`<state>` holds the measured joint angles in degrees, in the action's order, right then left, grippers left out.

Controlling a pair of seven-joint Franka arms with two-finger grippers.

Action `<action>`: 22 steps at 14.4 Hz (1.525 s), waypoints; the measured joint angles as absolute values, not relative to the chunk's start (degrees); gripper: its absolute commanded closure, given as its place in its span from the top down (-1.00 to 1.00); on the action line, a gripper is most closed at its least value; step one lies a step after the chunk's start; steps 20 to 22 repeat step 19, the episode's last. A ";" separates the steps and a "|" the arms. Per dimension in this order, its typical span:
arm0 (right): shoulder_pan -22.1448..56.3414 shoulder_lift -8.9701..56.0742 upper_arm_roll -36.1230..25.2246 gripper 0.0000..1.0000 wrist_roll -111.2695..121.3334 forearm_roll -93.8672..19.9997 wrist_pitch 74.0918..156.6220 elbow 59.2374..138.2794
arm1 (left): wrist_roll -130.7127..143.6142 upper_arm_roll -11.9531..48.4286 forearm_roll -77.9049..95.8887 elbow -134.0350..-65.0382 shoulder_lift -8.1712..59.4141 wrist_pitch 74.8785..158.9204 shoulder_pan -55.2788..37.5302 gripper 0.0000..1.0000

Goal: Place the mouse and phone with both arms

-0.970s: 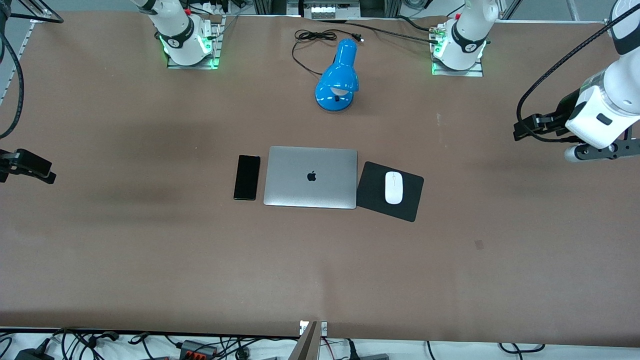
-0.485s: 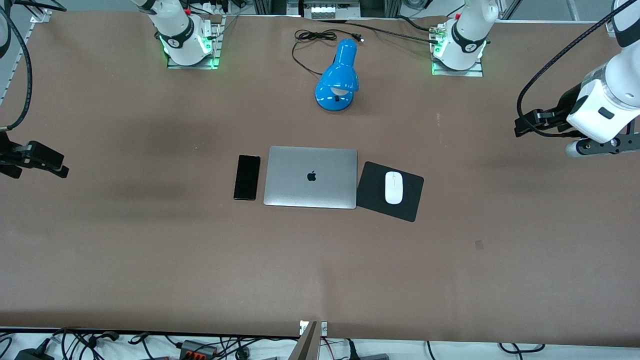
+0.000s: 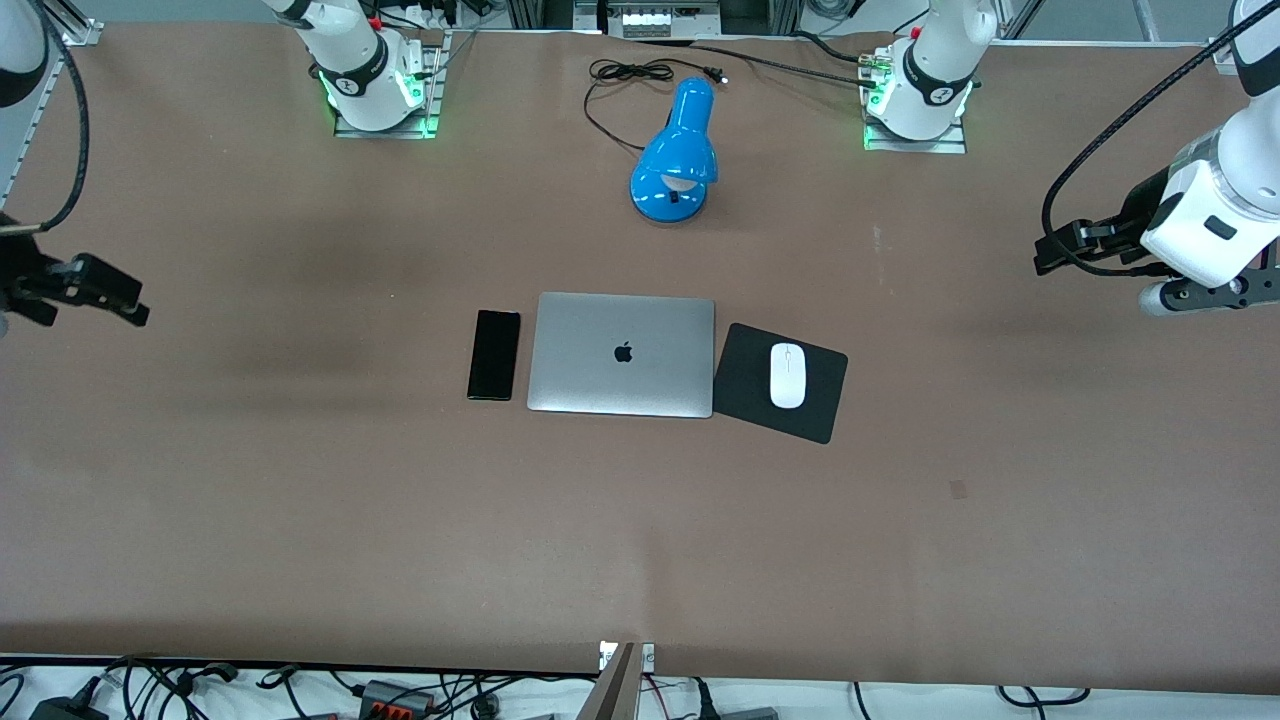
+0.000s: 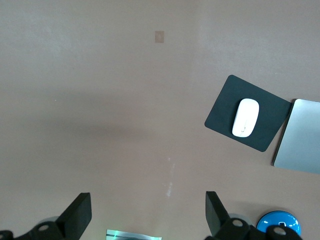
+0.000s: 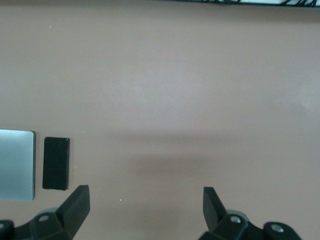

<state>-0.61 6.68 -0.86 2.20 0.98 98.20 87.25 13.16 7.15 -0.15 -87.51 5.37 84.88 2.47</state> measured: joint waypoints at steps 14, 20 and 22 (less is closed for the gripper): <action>-0.60 -1.39 -0.84 1.00 2.75 0.99 95.86 95.36 | 13.16 6.57 -0.15 -87.56 5.44 85.01 3.11 1.00; -0.61 -1.62 -0.88 1.00 2.81 0.99 95.84 95.16 | 13.16 6.57 -0.15 -87.56 5.44 85.01 3.11 1.00; -0.61 -1.62 -0.88 1.00 2.81 0.99 95.84 95.16 | 13.16 6.57 -0.15 -87.56 5.44 85.01 3.11 1.00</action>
